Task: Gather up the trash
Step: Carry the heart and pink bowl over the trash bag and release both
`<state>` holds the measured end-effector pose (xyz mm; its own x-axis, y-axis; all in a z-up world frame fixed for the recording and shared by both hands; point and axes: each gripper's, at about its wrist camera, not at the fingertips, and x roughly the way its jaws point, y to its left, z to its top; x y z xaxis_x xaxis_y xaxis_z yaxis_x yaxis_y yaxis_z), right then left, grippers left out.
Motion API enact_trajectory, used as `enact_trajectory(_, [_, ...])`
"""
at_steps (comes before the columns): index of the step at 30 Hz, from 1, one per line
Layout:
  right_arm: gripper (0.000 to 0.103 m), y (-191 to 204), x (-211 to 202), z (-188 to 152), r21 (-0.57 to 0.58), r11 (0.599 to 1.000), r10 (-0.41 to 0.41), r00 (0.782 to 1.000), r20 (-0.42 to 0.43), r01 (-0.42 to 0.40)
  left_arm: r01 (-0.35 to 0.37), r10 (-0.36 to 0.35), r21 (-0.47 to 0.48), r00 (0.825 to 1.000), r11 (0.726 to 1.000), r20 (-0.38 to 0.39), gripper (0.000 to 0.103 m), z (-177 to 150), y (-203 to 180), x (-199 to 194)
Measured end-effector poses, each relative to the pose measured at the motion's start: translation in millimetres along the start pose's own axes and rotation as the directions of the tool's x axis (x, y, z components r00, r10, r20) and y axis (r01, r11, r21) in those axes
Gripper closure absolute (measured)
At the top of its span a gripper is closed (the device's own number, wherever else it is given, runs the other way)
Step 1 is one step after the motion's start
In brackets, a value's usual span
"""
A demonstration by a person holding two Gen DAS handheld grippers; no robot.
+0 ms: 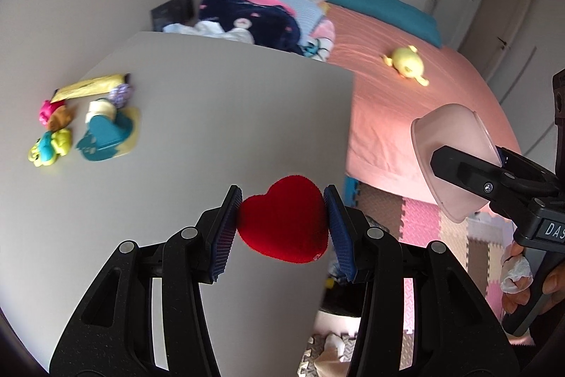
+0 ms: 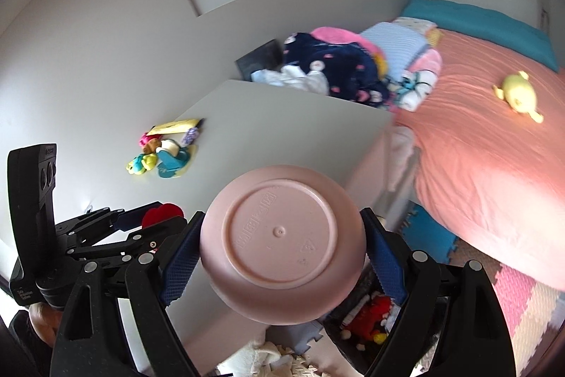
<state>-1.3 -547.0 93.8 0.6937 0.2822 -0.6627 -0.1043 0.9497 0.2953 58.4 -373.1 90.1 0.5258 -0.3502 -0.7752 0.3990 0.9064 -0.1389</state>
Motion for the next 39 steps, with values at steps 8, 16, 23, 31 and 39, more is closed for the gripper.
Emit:
enact_trajectory(8, [0.018,-50,-48,-27,0.092,0.993,-0.083,0.996,0.031,0.080,0.090,-0.086,0.116,0.996,0.989,-0.038,0.056,1,-63,15])
enact_trajectory(16, [0.017,-90,-81,-47,0.180,0.972,-0.162,0.985,0.053,0.150,0.184,-0.163,0.222,0.981,0.958,-0.107,0.055,-2,-119,37])
enact_trajectory(23, [0.017,-111,-98,-63,0.234,0.955,-0.200,0.979,0.049,0.184,0.234,-0.196,0.276,0.968,0.932,-0.159,0.055,-7,-148,50])
enact_trajectory(31, [0.012,-116,-98,-67,0.262,0.944,-0.212,0.977,0.022,0.199,0.218,-0.164,0.289,0.966,0.932,-0.199,0.004,-13,-158,63])
enact_trajectory(39, [0.002,-118,-98,-72,0.297,0.939,-0.188,0.982,0.027,0.172,0.182,-0.136,0.247,0.972,0.952,-0.192,0.006,-17,-146,64])
